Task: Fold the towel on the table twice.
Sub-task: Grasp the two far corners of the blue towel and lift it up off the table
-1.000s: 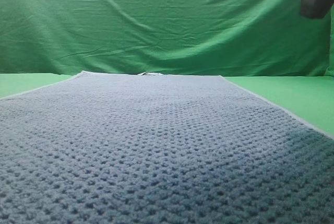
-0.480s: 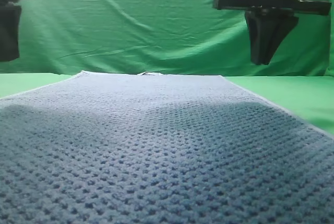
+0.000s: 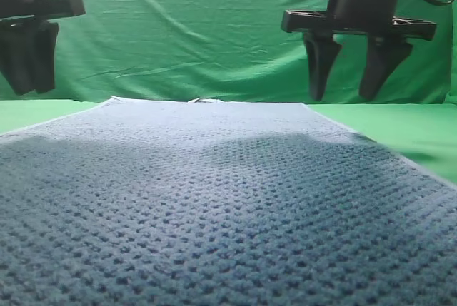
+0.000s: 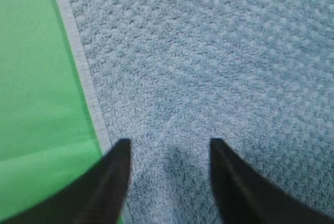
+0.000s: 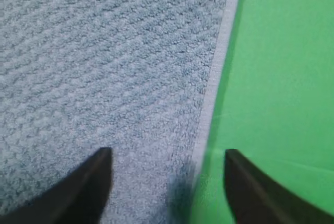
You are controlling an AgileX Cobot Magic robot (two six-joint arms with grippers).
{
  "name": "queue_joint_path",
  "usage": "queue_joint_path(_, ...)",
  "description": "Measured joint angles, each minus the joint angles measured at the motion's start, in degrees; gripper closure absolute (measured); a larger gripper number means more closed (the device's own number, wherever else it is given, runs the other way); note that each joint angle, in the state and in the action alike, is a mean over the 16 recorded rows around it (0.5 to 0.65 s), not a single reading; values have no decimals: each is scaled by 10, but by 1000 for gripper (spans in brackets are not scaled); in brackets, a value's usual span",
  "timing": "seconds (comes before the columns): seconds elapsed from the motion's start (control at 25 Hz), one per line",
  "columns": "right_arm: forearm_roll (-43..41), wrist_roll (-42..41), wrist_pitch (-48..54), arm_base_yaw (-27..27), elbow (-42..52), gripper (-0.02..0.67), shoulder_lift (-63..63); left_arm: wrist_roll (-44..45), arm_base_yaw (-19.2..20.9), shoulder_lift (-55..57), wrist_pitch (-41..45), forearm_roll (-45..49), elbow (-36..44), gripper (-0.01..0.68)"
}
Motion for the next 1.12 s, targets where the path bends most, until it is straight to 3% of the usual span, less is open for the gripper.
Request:
queue_joint_path(0.2,1,1,-12,0,0,52,14,-30,0,10,-8,11,0,148)
queue_joint_path(0.4,2,2,-21,0,-1,4,31,-67,0,26,-13,35,-1,35)
queue_joint_path(0.88,1,-1,-44,0,-4,4,62,-113,0,73,-31,77,-5,28)
queue_joint_path(1.12,-1,-10,-56,3,-7,27,67,-116,0,85,-34,67,-11,68)
